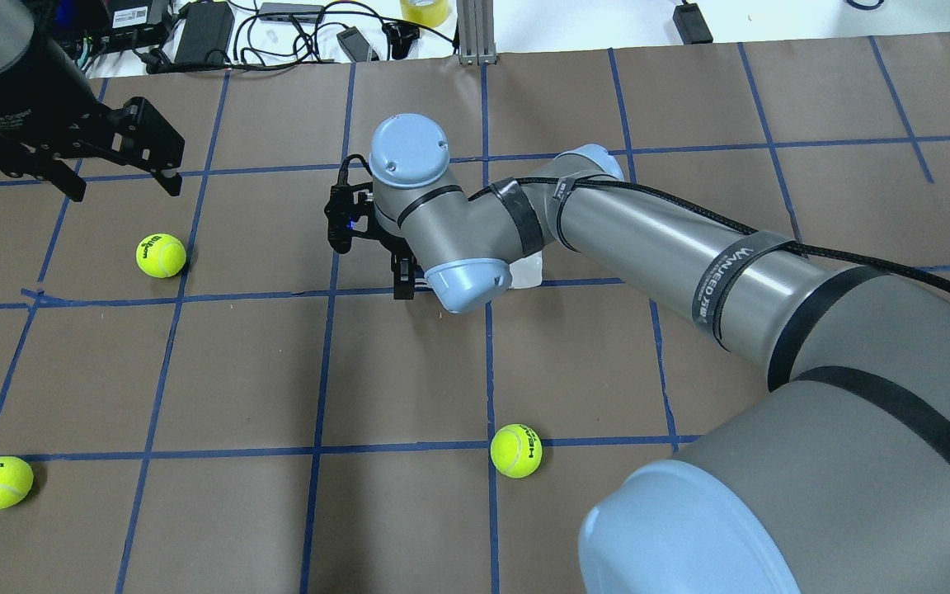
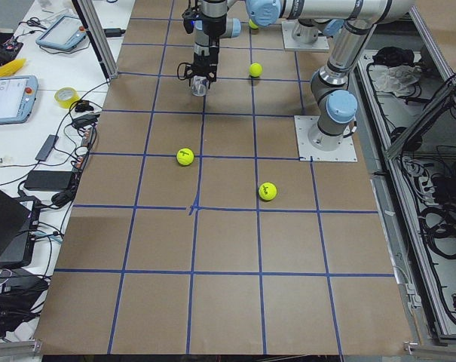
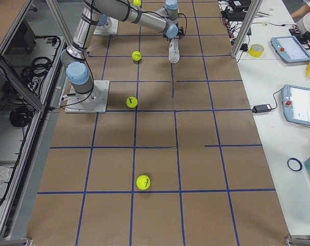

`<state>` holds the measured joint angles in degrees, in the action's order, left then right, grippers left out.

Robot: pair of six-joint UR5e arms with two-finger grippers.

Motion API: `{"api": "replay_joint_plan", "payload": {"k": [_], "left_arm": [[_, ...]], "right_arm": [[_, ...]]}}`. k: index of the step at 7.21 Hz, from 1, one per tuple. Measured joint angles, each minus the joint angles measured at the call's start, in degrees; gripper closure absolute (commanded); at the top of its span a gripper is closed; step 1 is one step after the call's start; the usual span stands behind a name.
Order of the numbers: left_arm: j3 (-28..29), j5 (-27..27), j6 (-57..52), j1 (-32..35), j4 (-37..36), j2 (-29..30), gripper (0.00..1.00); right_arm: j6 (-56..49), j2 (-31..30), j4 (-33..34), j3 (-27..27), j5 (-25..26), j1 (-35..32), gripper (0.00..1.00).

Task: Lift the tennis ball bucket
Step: 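Lay the can on its side, open the right gripper and withdraw, then move the left gripper to the end of the lying can nearest it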

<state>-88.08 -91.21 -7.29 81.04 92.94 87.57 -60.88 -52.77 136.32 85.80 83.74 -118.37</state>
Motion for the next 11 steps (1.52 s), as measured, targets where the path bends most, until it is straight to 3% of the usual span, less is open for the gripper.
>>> {"api": "replay_joint_plan", "payload": {"k": [2, 5, 8, 11], "left_arm": [[-0.24, -0.04, -0.06, -0.01, -0.95, 0.53, 0.00], [-1.29, 1.66, 0.86, 0.01, -4.24, 3.28, 0.00], [-7.28, 15.65, 6.86, 0.67, -19.80, 9.04, 0.00], [-12.45, 26.46, 11.72, 3.59, -32.81, 15.95, 0.00]], "right_arm": [[0.72, -1.97, -1.53, -0.61, -2.15, 1.70, 0.00], [3.02, -10.69, -16.28, -0.95, -3.51, 11.05, 0.00], [6.32, -20.68, -29.32, -0.73, -3.18, 20.68, 0.00], [17.07, -27.59, -34.17, -0.17, -1.93, 25.46, 0.00]]}}
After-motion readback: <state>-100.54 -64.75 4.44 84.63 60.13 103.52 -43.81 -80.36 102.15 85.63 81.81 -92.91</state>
